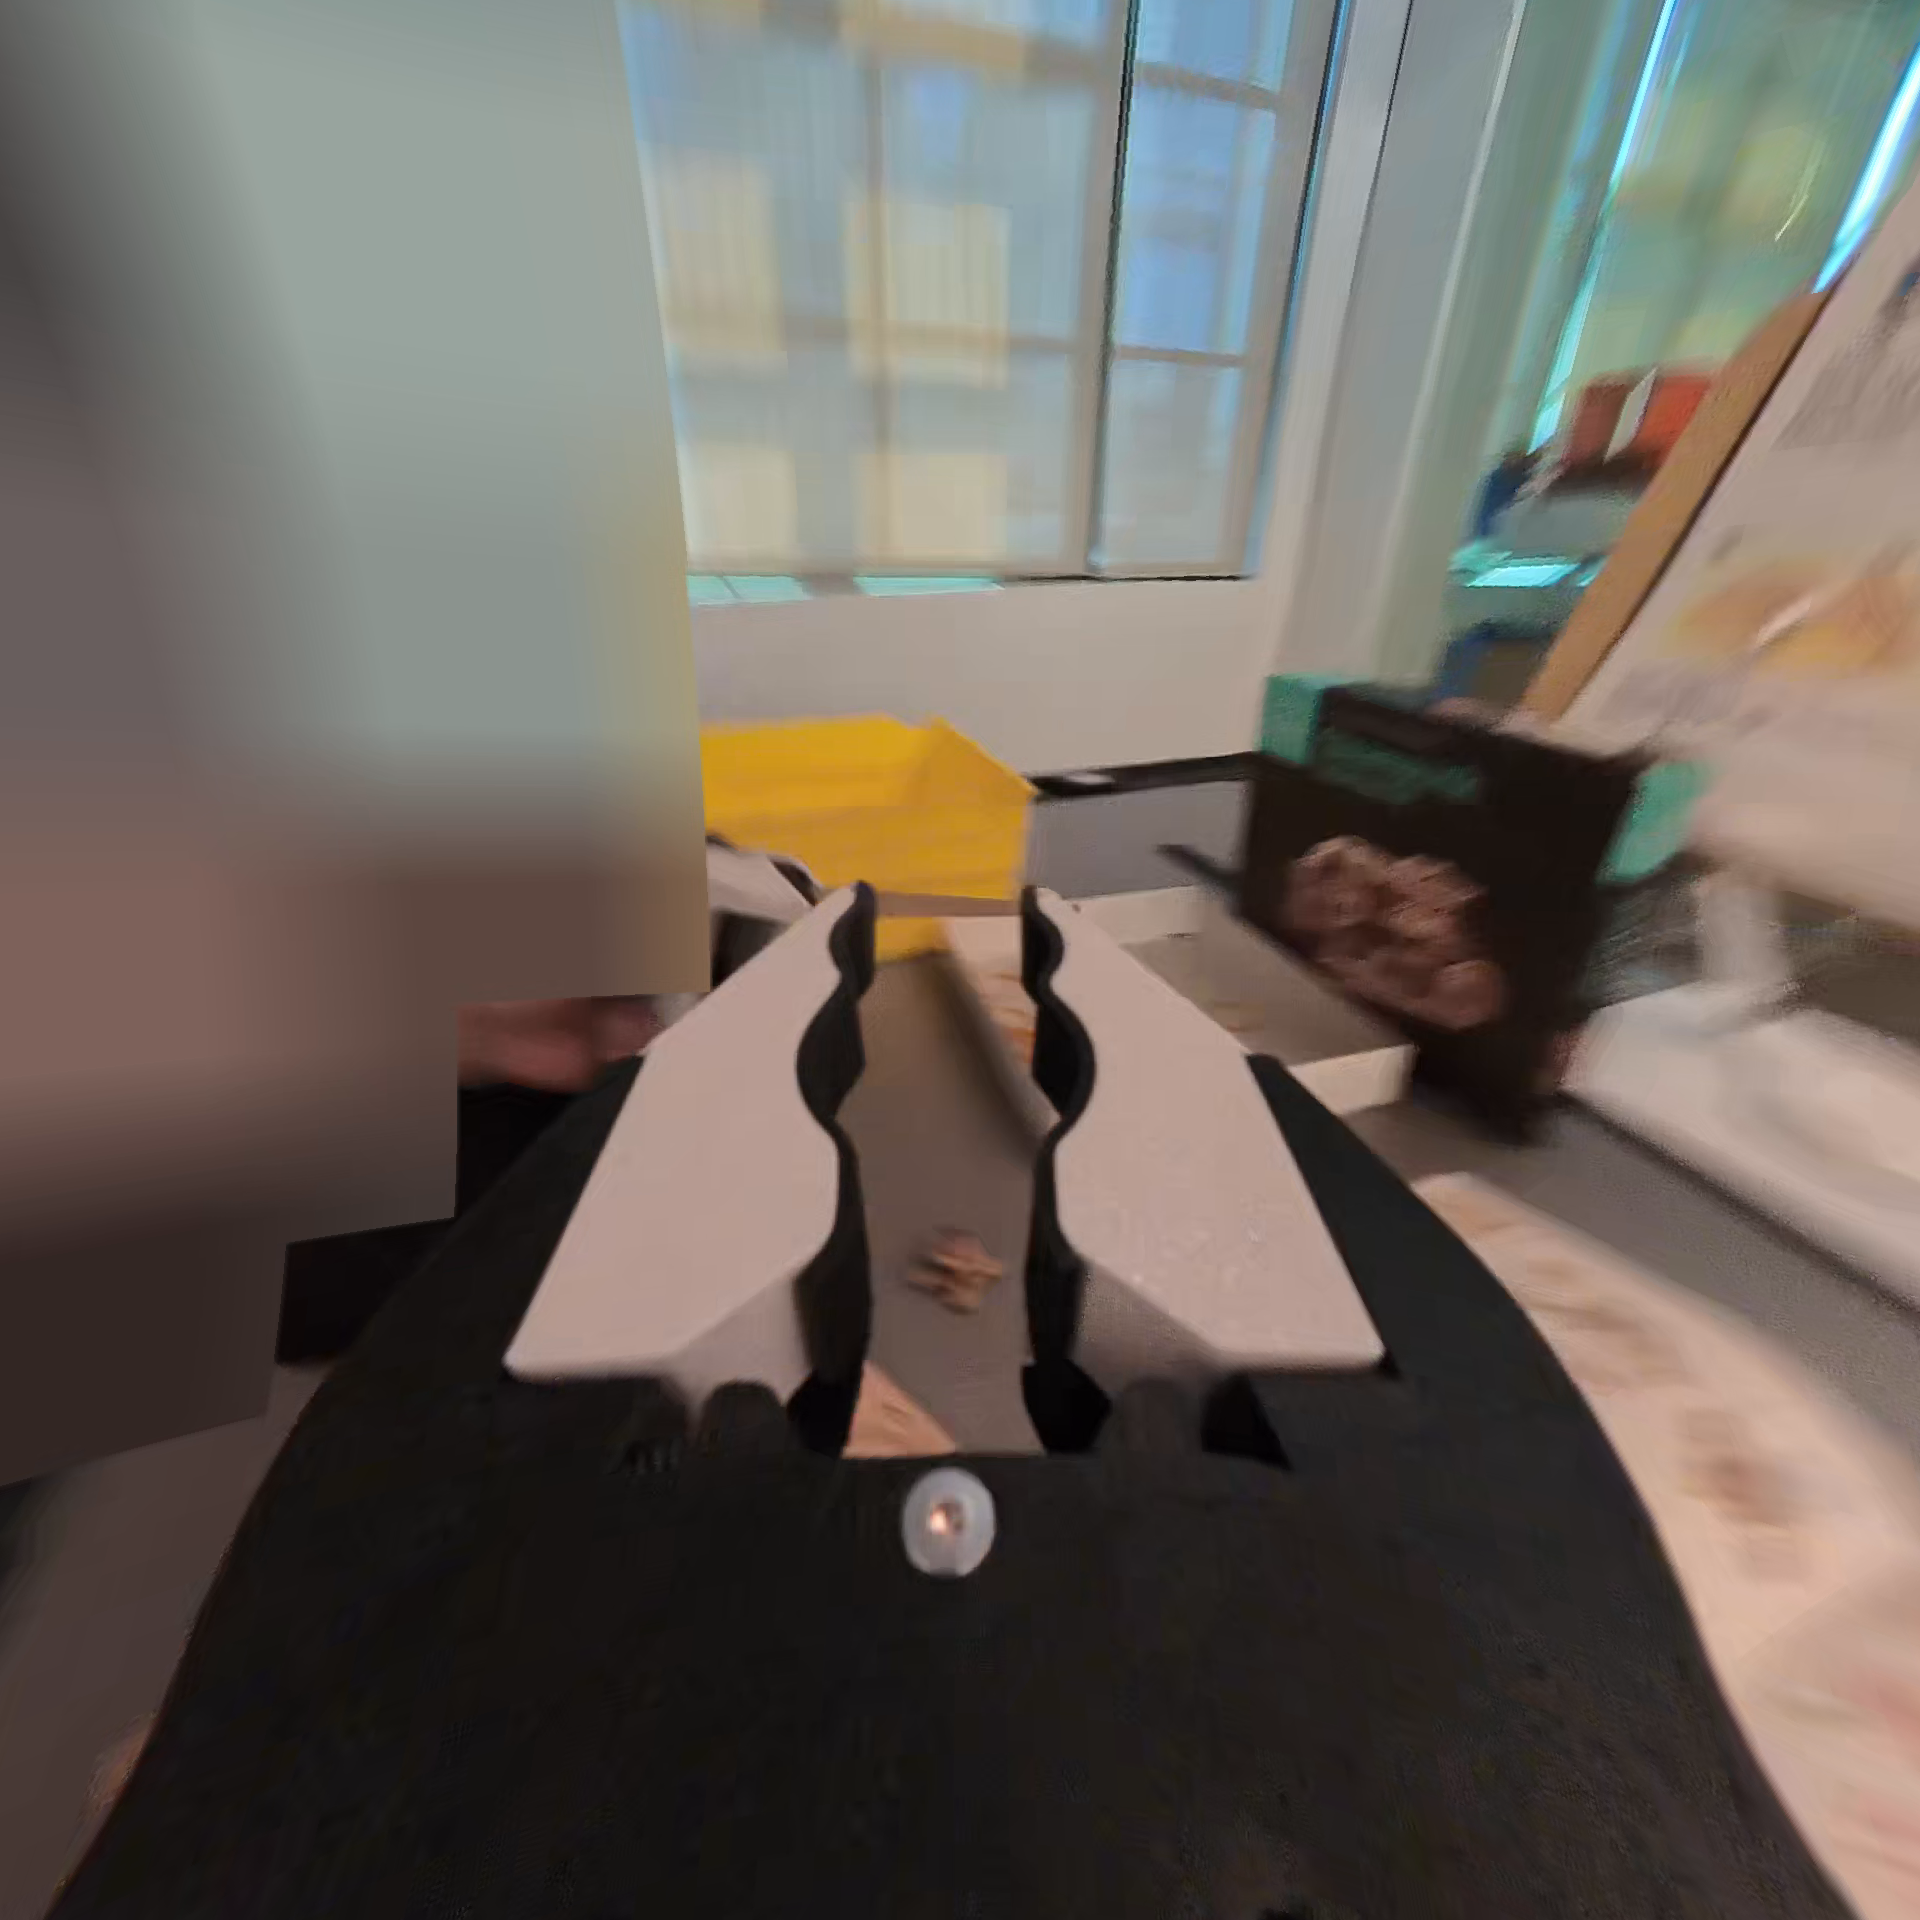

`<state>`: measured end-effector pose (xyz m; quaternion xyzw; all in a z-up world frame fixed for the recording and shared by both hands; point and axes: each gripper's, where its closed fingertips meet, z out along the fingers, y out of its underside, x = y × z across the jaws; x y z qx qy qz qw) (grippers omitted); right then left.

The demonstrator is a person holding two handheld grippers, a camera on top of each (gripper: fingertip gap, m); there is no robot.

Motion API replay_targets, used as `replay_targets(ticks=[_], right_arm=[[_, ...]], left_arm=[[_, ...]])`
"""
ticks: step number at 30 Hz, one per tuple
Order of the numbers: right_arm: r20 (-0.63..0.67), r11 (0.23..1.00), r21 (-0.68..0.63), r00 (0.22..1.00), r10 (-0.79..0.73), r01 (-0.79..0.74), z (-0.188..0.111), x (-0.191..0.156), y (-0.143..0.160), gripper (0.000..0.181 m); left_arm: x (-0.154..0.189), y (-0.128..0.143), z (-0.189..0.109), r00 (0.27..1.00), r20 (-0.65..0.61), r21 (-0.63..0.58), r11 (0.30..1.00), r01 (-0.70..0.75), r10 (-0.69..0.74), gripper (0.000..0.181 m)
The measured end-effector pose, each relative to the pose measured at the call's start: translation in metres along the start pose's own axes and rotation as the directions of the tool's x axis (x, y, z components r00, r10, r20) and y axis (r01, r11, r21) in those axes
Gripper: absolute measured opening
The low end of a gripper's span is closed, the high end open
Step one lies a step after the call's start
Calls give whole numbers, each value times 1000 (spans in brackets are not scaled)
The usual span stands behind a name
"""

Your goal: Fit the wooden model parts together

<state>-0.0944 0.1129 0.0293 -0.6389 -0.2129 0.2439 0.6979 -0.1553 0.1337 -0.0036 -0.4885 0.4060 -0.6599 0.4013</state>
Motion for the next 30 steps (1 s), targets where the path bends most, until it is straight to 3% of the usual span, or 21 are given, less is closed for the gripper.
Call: replay_targets(ticks=[1,3,6,9,12,14,16,22,24,26,30], right_arm=[[69,983,31,982,178,-180,3,-1,-2,39],[226,886,41,868,443,-463,11,-7,-4,44],[296,779,-5,743,600,-627,25,-6,5,30],[223,815,-26,791,570,-579,36,0,20,41],[310,823,-46,776,550,-566,43,-16,14,44],[358,829,-89,759,544,-552,50,-29,15,32],[361,849,-143,772,523,-508,55,-36,25,2],[414,894,-245,793,446,-375,52,-39,33,2],[435,871,-315,758,486,-378,50,-40,33,12],[433,864,-350,756,491,-361,48,-33,33,0],[472,862,-445,754,457,-245,44,-33,43,3]], left_arm=[[2,-2,-1,1000,-1,11,1000,-21,21,0],[2,-6,-2,999,18,30,999,-46,45,1],[1,-12,-5,998,34,63,996,-63,61,1],[3,-21,-10,998,20,106,992,-67,65,0],[5,-16,-7,997,15,80,994,-73,72,0],[7,-8,-3,998,-7,47,997,-61,61,0],[9,0,0,999,-30,26,999,-30,31,0],[10,7,2,997,-67,-9,999,40,-40,0],[7,9,2,997,-60,-20,999,46,-47,0],[6,9,1,996,-65,-22,998,58,-60,0],[3,16,3,997,-50,-54,997,50,-53,0]])
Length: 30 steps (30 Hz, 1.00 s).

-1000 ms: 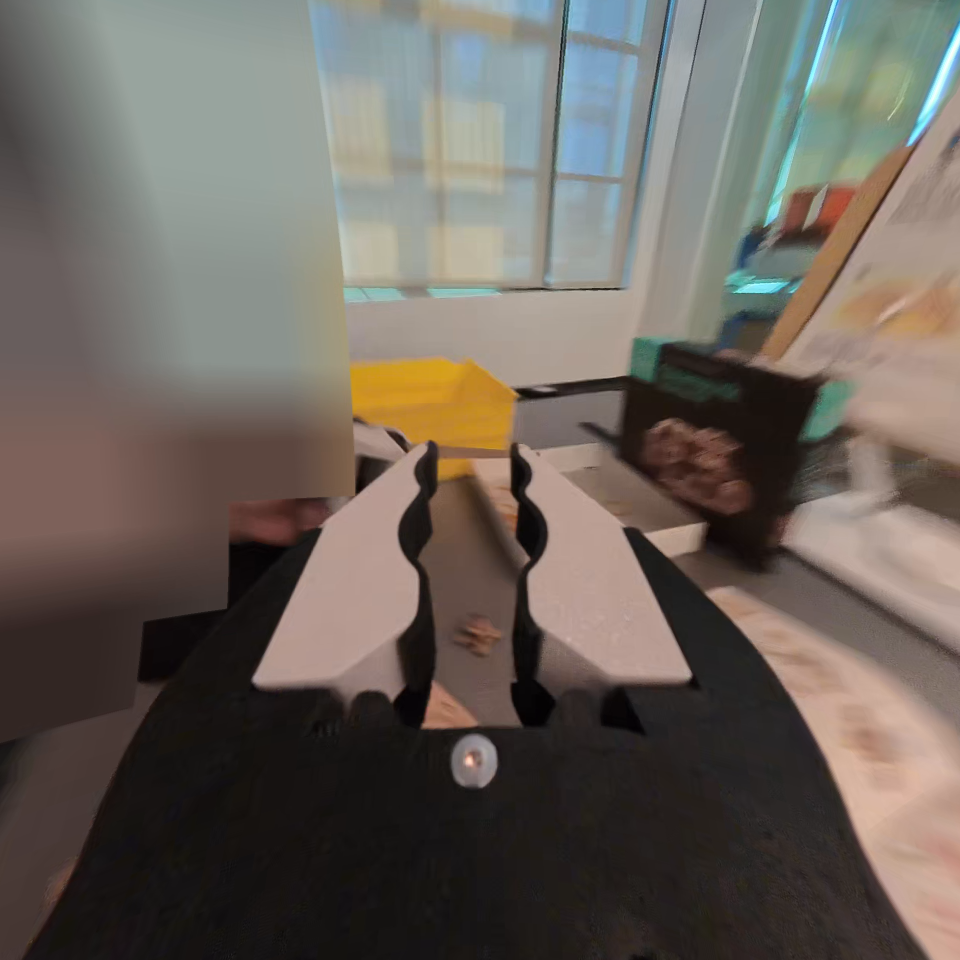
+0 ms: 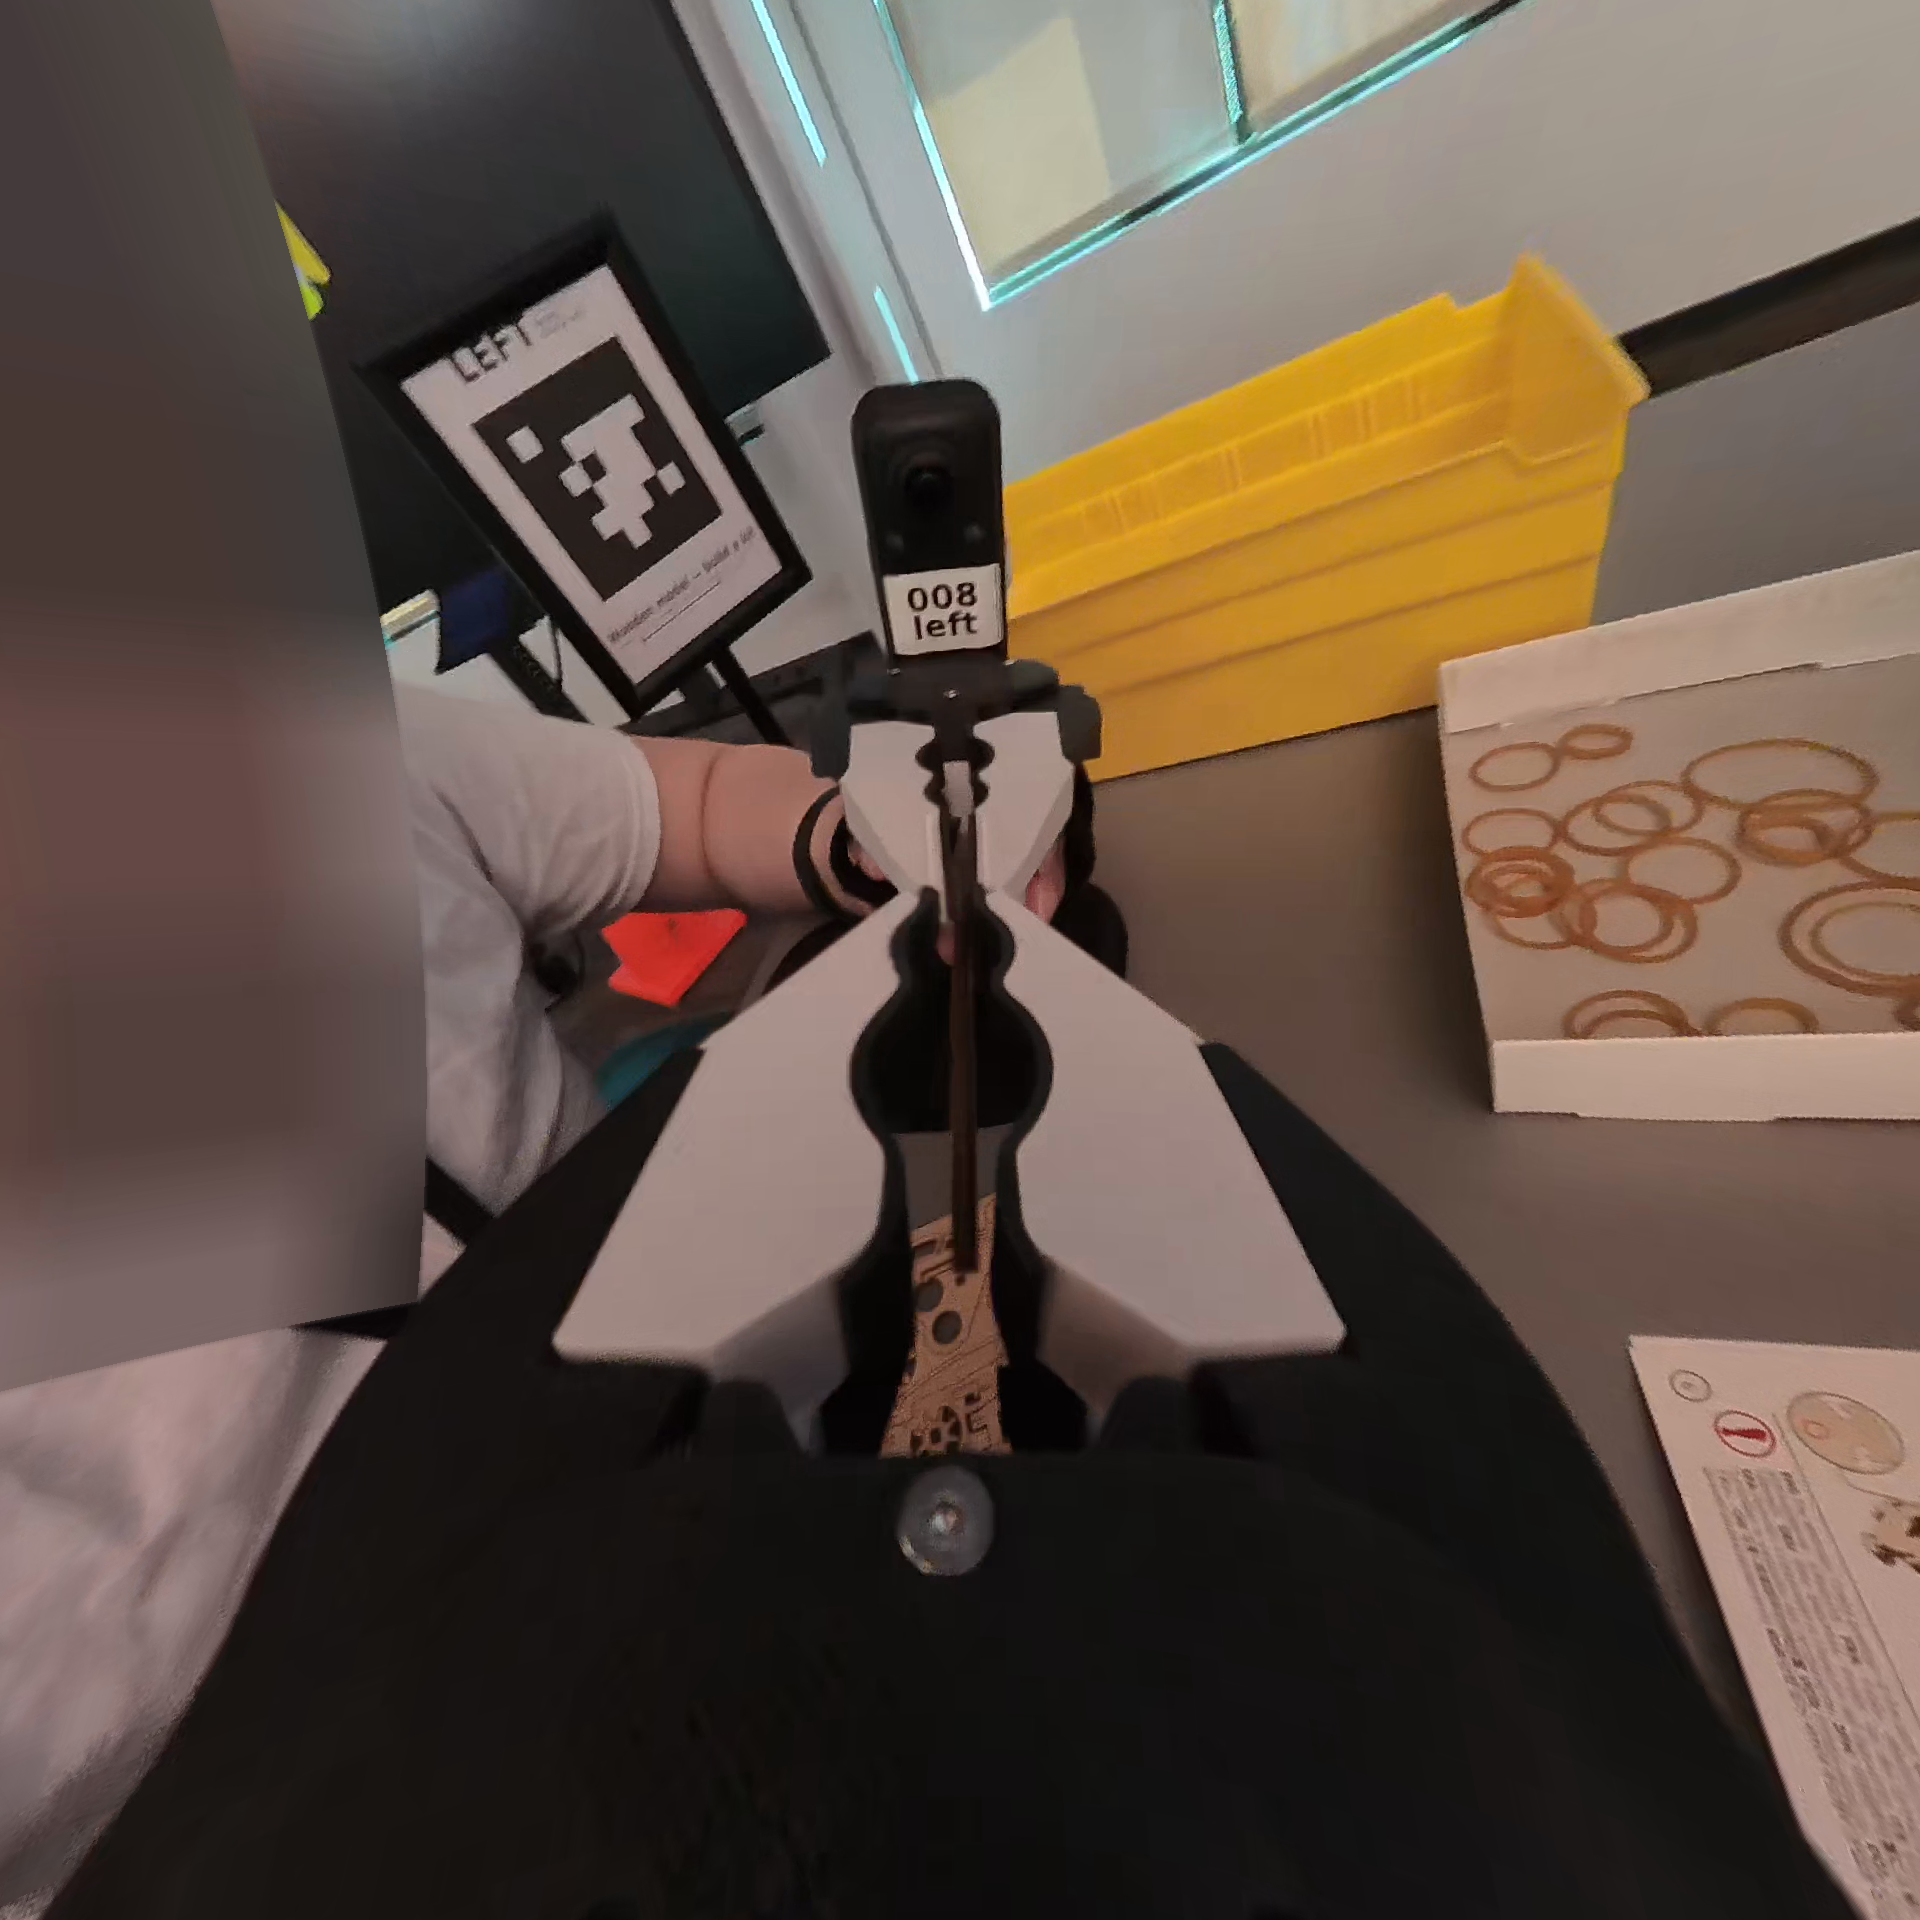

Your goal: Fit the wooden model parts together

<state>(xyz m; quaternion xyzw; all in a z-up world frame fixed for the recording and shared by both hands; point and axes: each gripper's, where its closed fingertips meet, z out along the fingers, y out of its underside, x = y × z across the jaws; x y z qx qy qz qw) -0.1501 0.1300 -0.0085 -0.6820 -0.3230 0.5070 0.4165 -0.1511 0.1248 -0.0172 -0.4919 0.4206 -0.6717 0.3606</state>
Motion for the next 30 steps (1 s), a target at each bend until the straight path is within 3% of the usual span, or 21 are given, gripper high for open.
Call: replay_targets(ticks=[2,7,9,12,16,30], right_arm=[[41,1000,-17,999,10,-10,0,-5,-2,14],[13,998,-57,1000,-18,19,0,2,8,3],[20,1000,-14,999,-27,28,0,2,4,0],[45,1000,15,999,-3,3,1,1,3,6],[28,999,40,1000,2,-3,5,6,4,0],[-15,997,-23,997,-74,74,3,7,11,1]], left_arm=[[-1,-1,0,1000,4,6,1000,-5,5,0],[-1,-7,-2,1000,8,39,999,-14,13,0],[-1,-6,-2,999,15,31,999,-31,30,0],[-1,-5,-2,998,30,24,999,-48,47,0],[-4,-3,-2,999,33,15,999,-31,31,0],[-4,4,1,993,66,-38,994,-100,103,1]])
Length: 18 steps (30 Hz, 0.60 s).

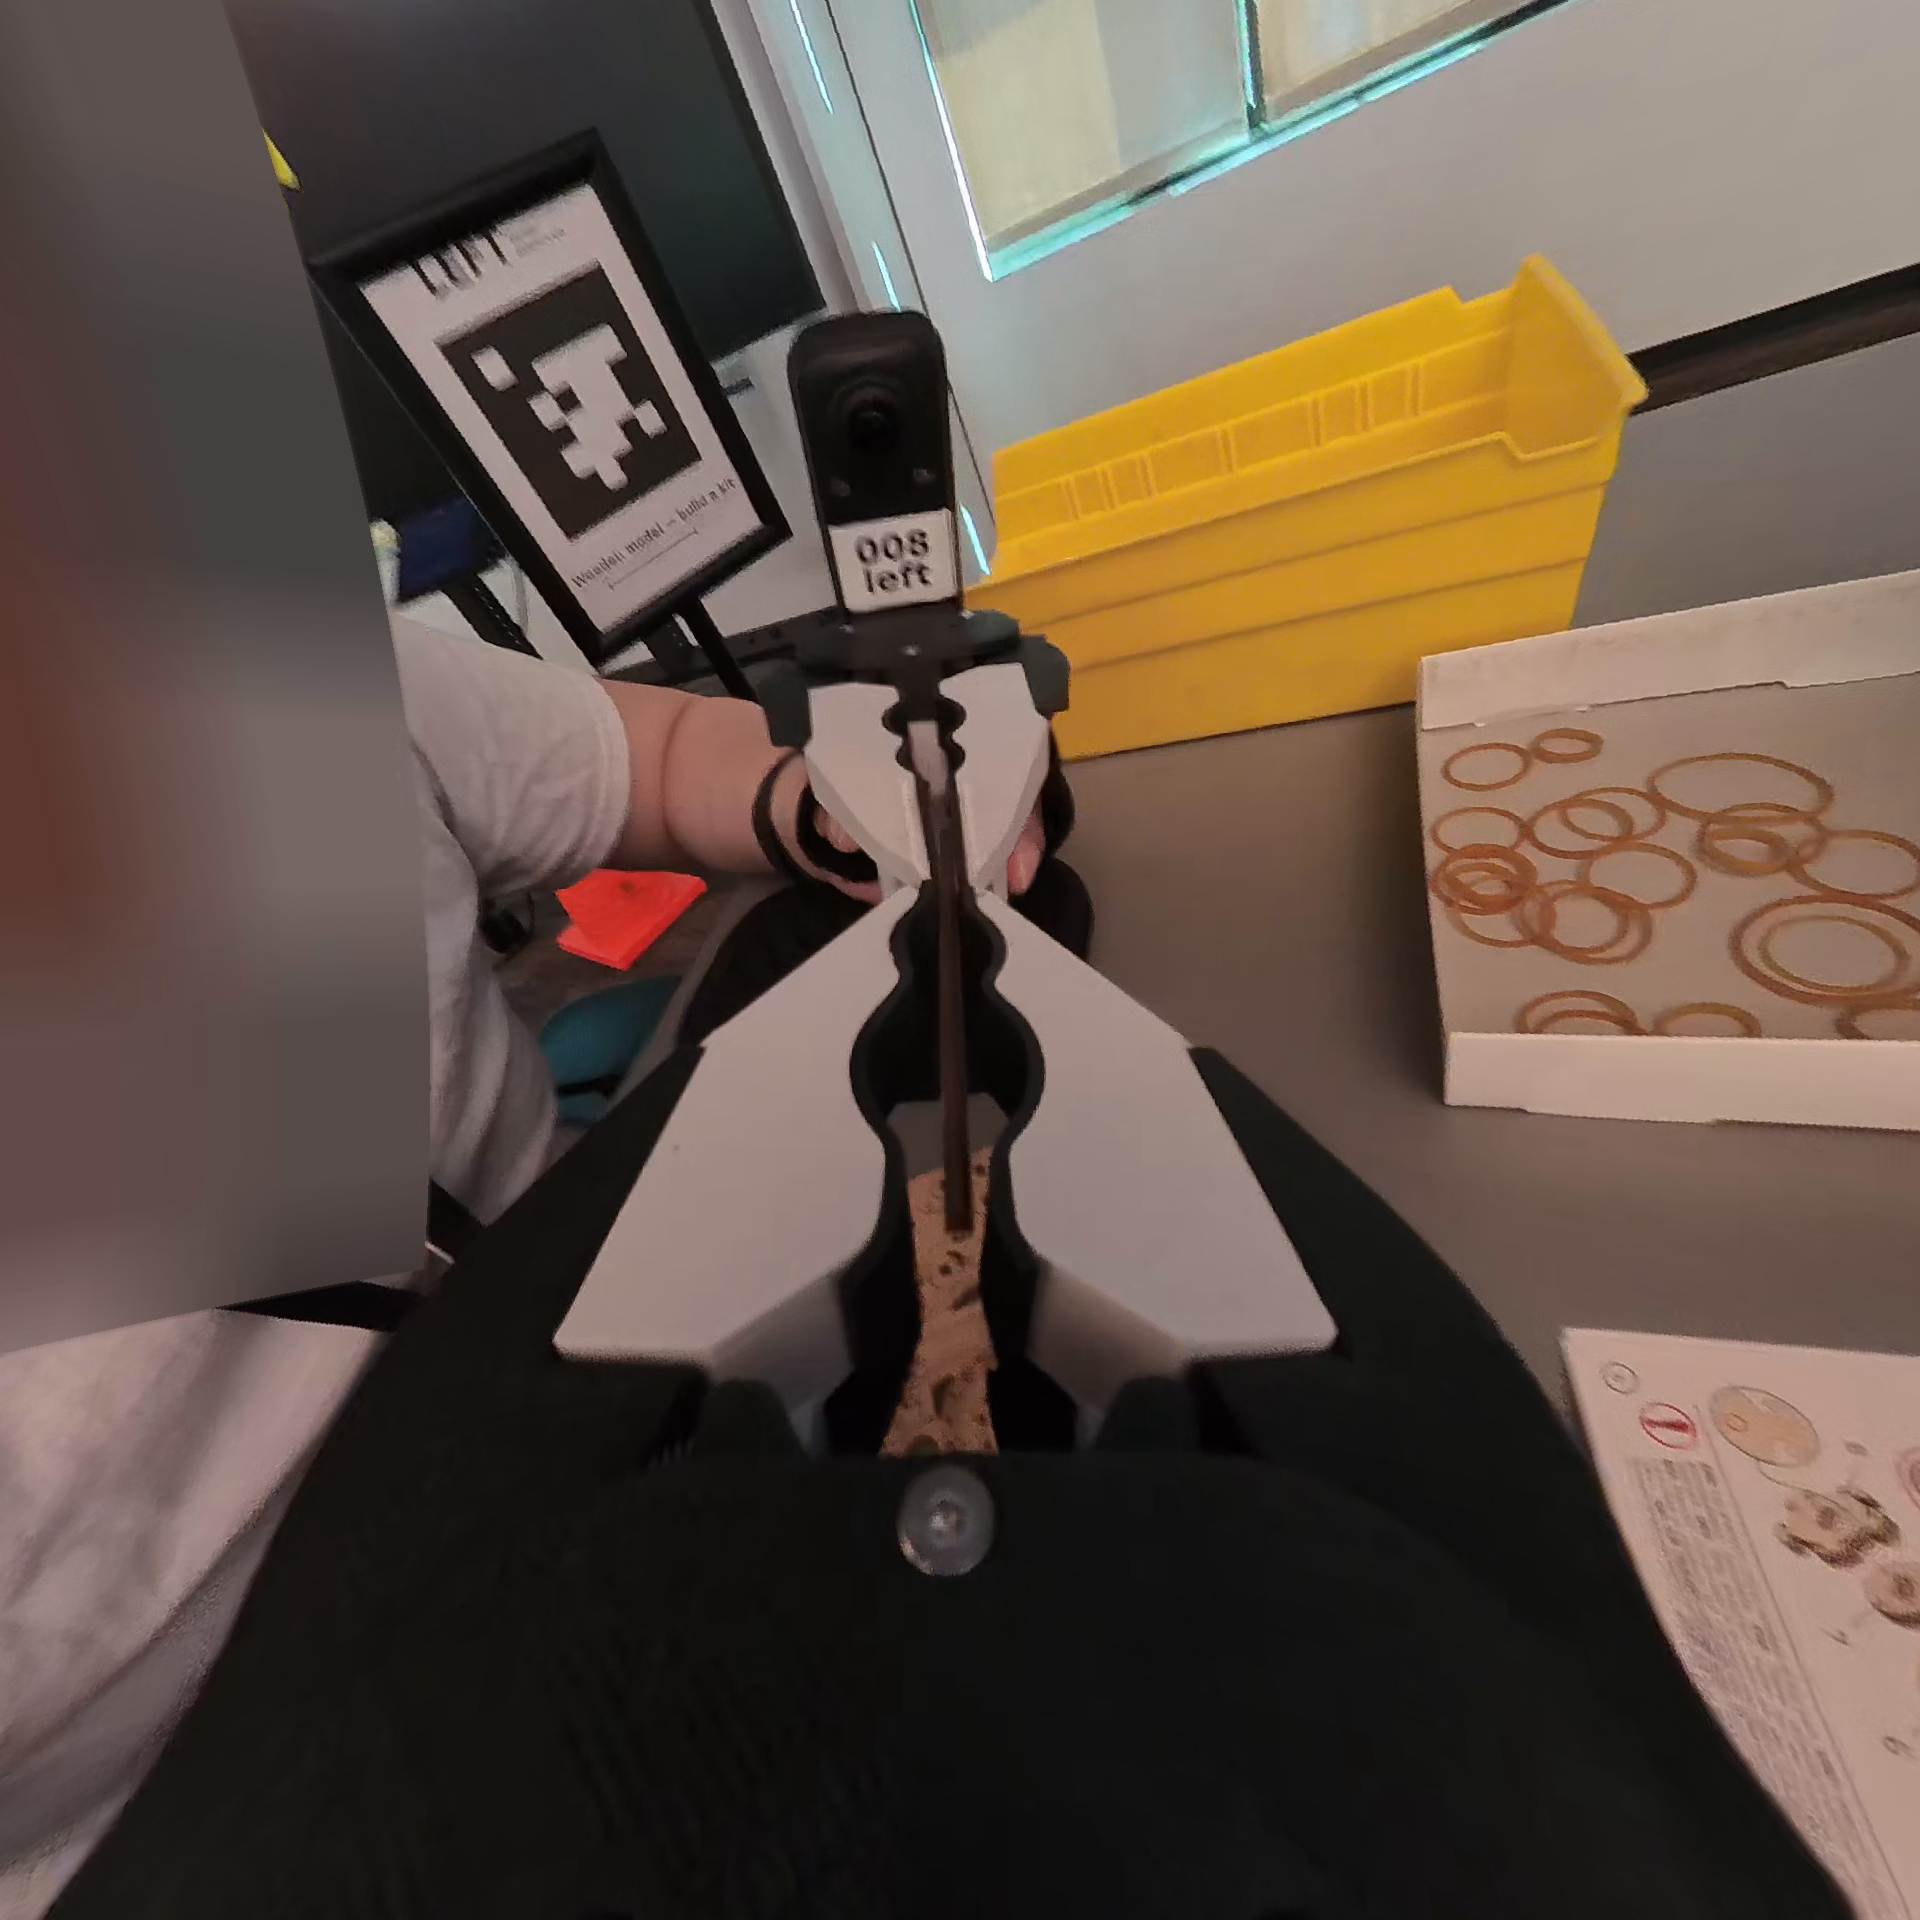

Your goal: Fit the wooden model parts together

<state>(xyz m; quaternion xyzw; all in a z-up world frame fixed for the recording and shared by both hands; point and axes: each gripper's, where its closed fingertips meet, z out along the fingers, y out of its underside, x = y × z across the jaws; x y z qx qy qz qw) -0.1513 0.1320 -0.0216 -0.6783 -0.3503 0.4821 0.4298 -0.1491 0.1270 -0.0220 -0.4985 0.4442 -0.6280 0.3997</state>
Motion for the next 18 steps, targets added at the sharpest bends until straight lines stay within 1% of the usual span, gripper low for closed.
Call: replay_targets(ticks=[1,4,5,6,8,9,10,11,12,14,15,16,18], right_arm=[[-34,999,-35,999,-25,24,-1,4,3,1],[-159,974,-201,977,-141,108,-17,24,14,1],[-191,956,-263,965,-181,127,-25,30,19,2],[-192,937,-316,957,-217,149,-29,31,23,1],[-178,887,-423,942,-284,188,-33,33,33,1],[-171,851,-487,935,-312,195,-34,36,40,2],[-170,816,-546,930,-327,187,-34,41,47,2],[-176,784,-600,930,-324,159,-34,47,53,2],[-188,763,-636,935,-300,117,-33,53,57,2],[-213,754,-657,958,-190,3,-24,59,60,2],[-225,745,-665,964,-145,-44,-19,63,60,2],[-240,726,-684,963,-121,-79,-16,67,62,1],[-271,669,-729,959,-88,-144,-13,71,68,1]], left_arm=[[-4,4,1,999,29,-25,999,-22,23,3],[-15,11,0,989,77,-123,985,-119,129,29],[-19,15,-1,984,82,-170,975,-145,160,33],[-20,20,-2,979,64,-228,958,-175,194,34],[-29,37,-7,954,40,-378,888,-262,298,37],[-36,47,-10,928,31,-457,831,-317,371,40],[-42,61,-13,899,-1,-536,759,-370,438,39],[-51,73,-15,867,-14,-600,690,-405,497,39],[-57,83,-15,845,-17,-637,645,-422,535,36],[-61,101,-13,838,-48,-680,597,-426,544,30],[-64,106,-12,837,-56,-699,577,-422,545,32],[-66,109,-12,847,-58,-712,573,-407,529,33],[-68,112,-10,874,-48,-722,587,-365,484,33]])
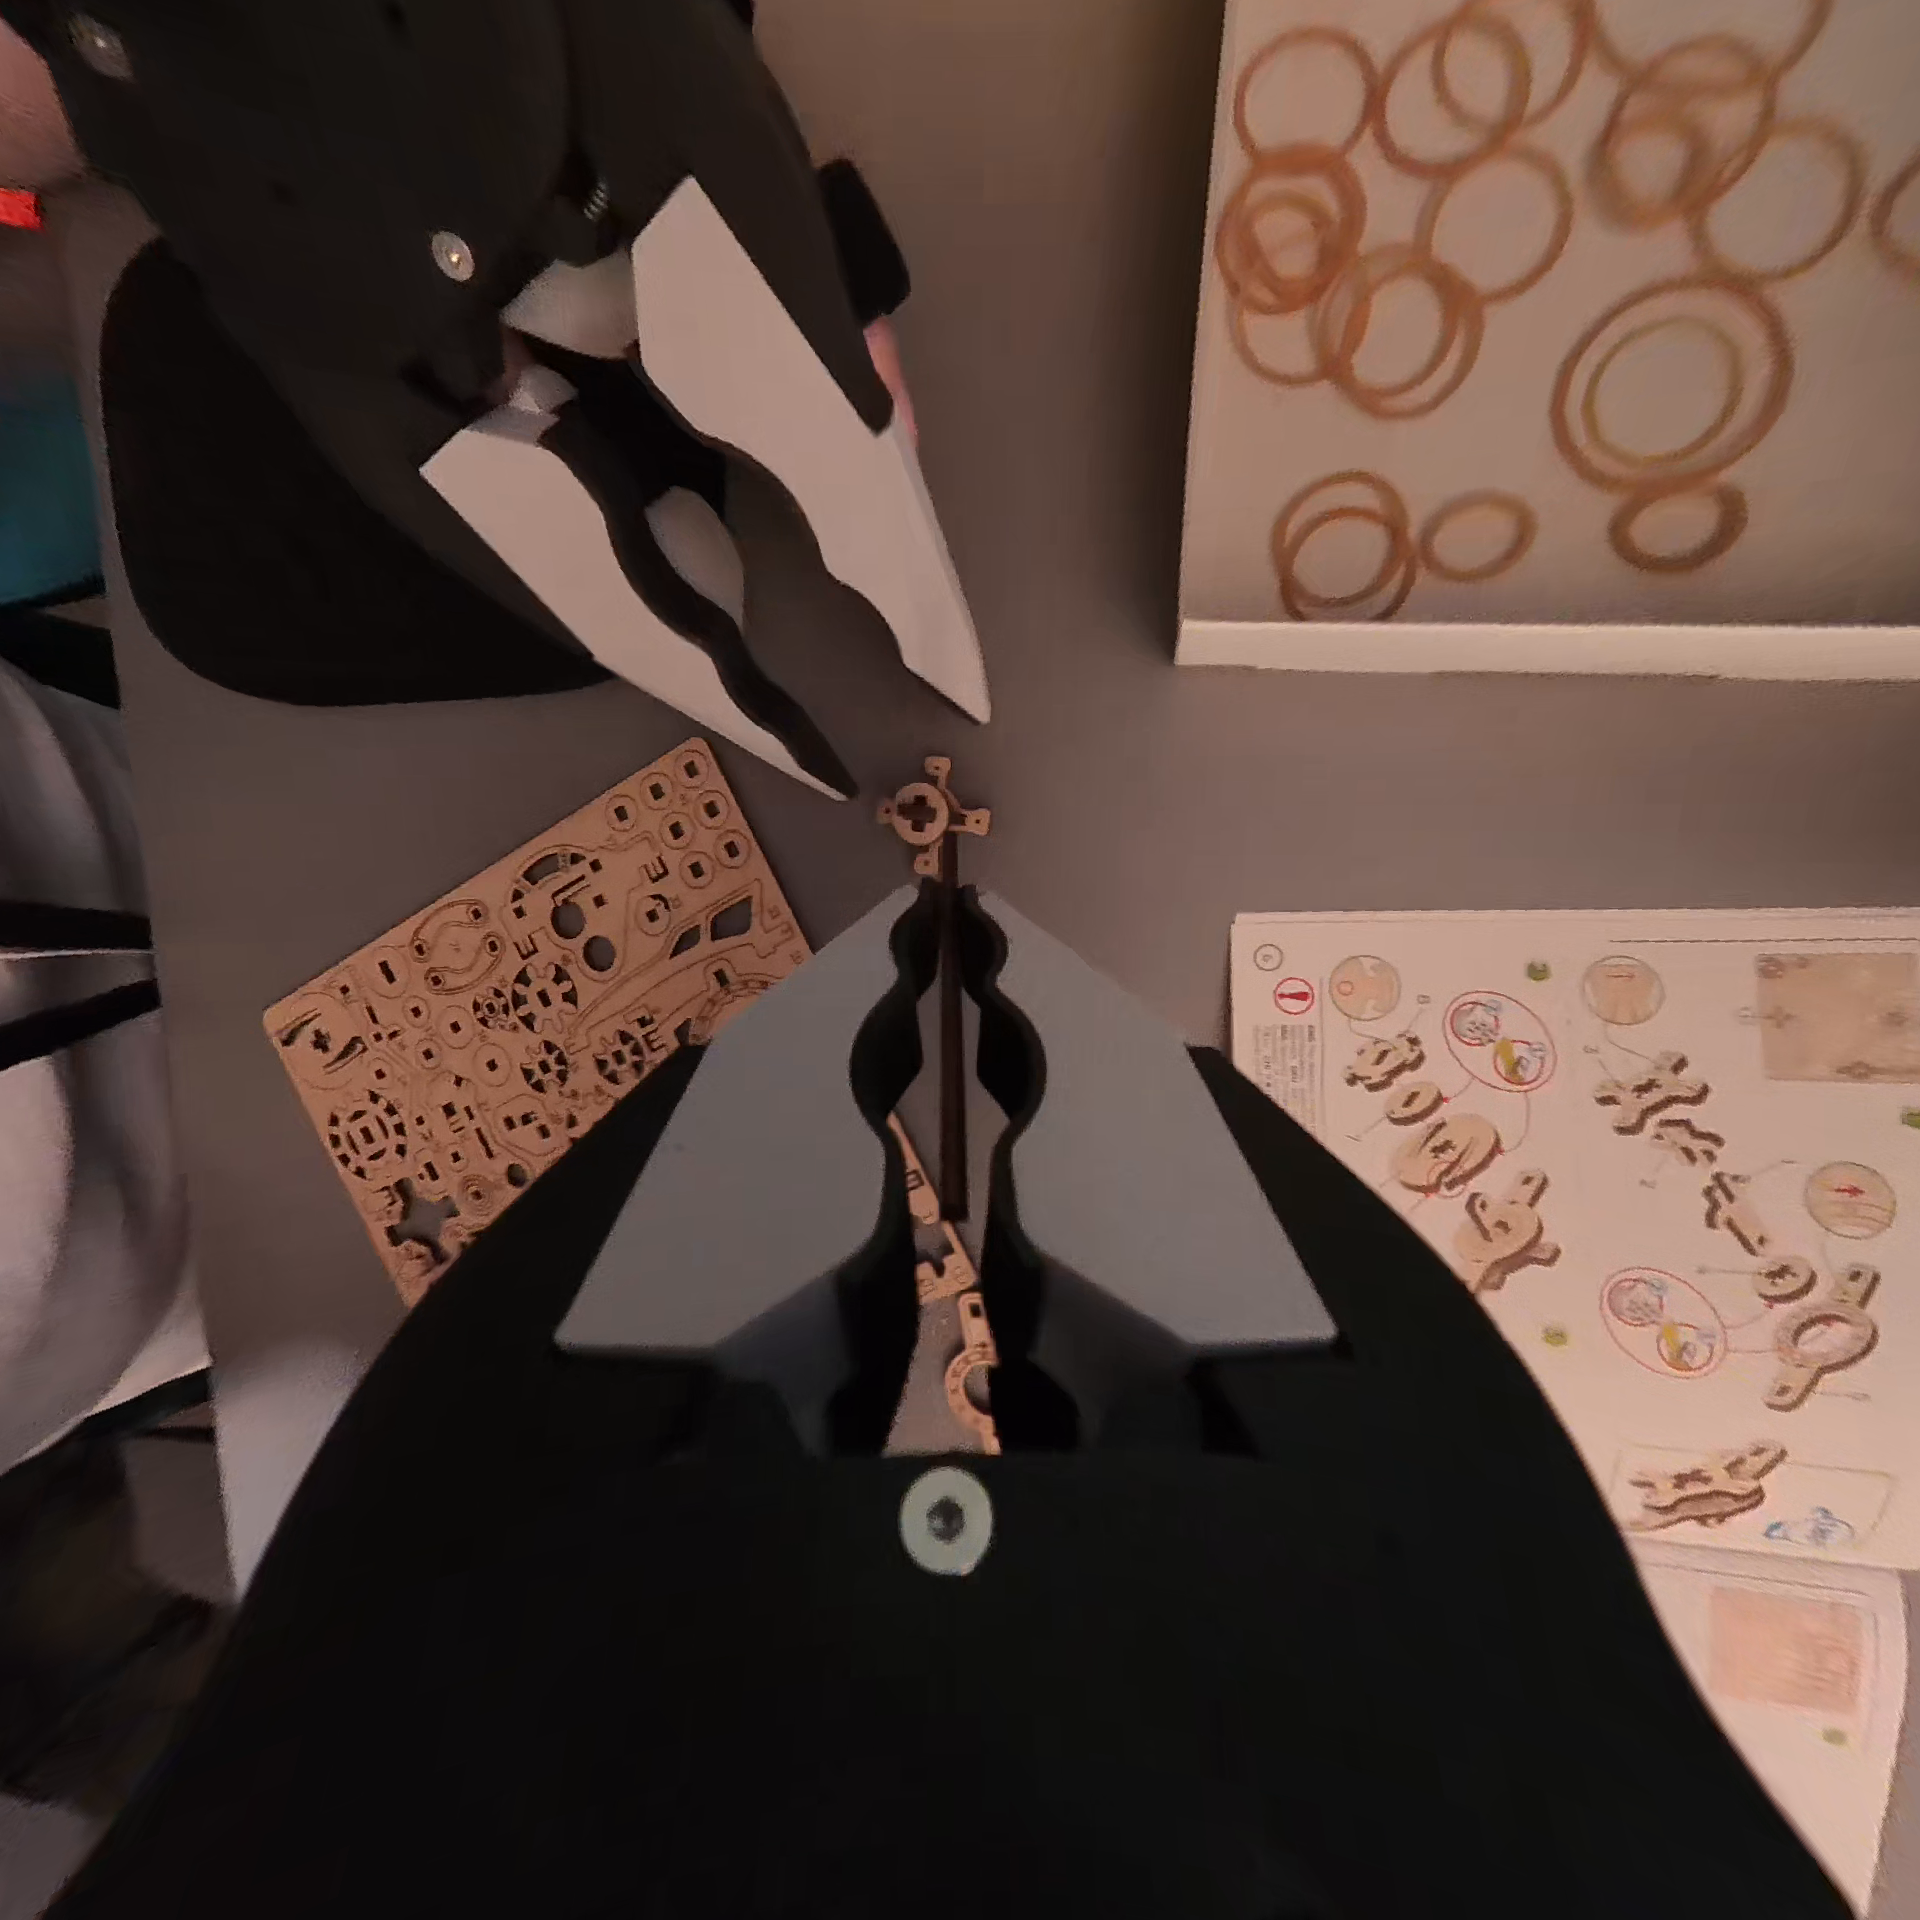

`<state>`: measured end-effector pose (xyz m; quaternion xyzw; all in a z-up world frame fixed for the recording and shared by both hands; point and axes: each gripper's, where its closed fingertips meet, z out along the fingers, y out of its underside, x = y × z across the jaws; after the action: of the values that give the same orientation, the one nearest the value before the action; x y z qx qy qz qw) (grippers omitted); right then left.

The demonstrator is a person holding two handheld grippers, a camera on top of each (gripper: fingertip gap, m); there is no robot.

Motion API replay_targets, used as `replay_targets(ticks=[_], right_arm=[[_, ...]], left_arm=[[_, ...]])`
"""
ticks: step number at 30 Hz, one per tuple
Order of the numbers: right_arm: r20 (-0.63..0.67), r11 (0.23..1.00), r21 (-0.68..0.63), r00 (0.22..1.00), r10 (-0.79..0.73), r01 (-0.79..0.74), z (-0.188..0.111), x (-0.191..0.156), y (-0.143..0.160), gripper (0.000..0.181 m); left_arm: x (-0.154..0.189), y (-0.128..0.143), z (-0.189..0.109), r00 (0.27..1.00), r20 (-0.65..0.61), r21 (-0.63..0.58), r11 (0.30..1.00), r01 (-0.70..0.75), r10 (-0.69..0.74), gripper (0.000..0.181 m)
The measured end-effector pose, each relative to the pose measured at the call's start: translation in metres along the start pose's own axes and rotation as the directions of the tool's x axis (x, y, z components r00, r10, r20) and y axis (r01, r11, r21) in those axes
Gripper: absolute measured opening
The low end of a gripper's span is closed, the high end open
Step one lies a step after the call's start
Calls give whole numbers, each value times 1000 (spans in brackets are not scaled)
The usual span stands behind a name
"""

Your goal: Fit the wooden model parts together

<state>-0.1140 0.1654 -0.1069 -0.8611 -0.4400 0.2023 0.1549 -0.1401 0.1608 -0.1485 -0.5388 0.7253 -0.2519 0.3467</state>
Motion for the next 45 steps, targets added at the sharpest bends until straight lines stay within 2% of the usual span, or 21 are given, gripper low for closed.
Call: replay_targets(ticks=[3,8,13,15,32,45], right_arm=[[13,997,-55,998,55,-54,6,-2,-4,1],[16,985,-142,995,96,-93,13,-2,-2,1],[10,978,-184,995,101,-98,17,-4,-2,1],[1,974,-205,995,102,-99,20,-5,1,1],[-77,956,-241,986,150,-164,22,-6,-4,0],[-129,960,-240,985,117,-146,23,-8,-2,0]], left_arm=[[2,-4,-1,998,-48,34,999,36,-34,22],[2,-5,0,997,-57,33,998,53,-51,33],[7,-4,6,995,-91,22,999,35,-33,19],[8,-3,8,994,-104,15,999,35,-34,19],[5,-3,10,999,-48,14,1000,-17,17,15],[5,-4,10,999,-45,16,1000,-21,21,15]])
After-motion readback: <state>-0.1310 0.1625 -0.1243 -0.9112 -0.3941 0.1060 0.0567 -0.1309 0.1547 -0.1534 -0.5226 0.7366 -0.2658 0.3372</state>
